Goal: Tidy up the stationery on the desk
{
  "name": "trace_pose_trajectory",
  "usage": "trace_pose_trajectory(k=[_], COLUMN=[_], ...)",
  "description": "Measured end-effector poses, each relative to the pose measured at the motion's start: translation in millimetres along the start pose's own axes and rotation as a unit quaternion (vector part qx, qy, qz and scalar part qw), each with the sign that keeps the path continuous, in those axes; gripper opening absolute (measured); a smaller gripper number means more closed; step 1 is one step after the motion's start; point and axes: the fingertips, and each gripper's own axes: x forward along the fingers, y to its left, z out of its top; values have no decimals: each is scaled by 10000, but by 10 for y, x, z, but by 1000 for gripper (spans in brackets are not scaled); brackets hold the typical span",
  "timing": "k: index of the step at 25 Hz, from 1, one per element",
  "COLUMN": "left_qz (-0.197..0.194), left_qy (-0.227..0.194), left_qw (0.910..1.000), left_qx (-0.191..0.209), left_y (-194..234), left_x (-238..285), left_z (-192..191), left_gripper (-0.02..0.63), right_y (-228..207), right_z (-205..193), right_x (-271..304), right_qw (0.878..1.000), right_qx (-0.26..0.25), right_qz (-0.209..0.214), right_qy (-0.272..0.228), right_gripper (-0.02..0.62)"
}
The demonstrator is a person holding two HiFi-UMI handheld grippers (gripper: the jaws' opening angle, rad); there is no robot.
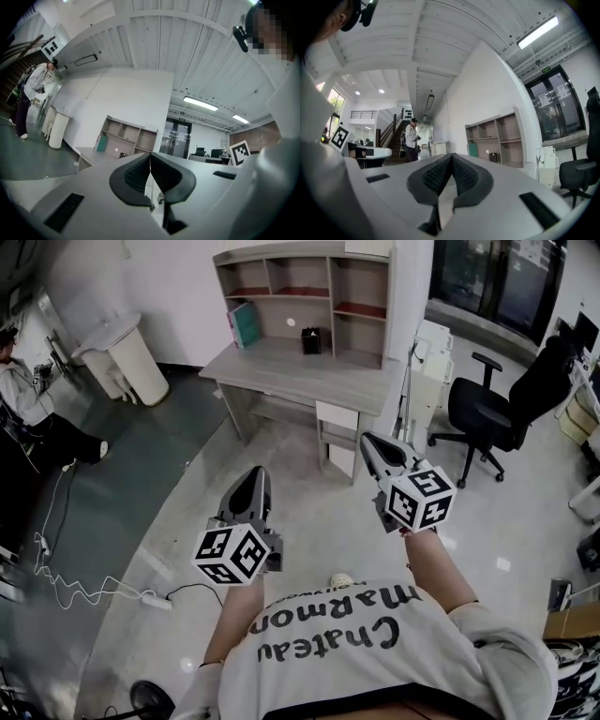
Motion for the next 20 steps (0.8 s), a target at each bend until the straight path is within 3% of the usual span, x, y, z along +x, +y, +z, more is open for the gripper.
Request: trace_pose_trajectory(k=[5,11,15,20], left_qz=[-33,-92,8,373], left_qy=[-80,-121,-143,-117], left_qw=[9997,9999,9999,9990], left_qx=[245,-82,53,-200], left_y=[128,271,326,663], left_x=[726,1531,1740,1793], left_z=[26,10,-51,-131], left_gripper=[17,17,17,17], right_y=[-561,-1093,-1218,-1144], right_z=[220,332,338,98], right_x=[554,1082,1344,1683], right_qw=[9987,9975,9969,9979], right_qx=[459,585,528,497], right_qz=[86,177,389,400], right_qy=[-221,-346,-425,-125], right_gripper=[11,11,11,11])
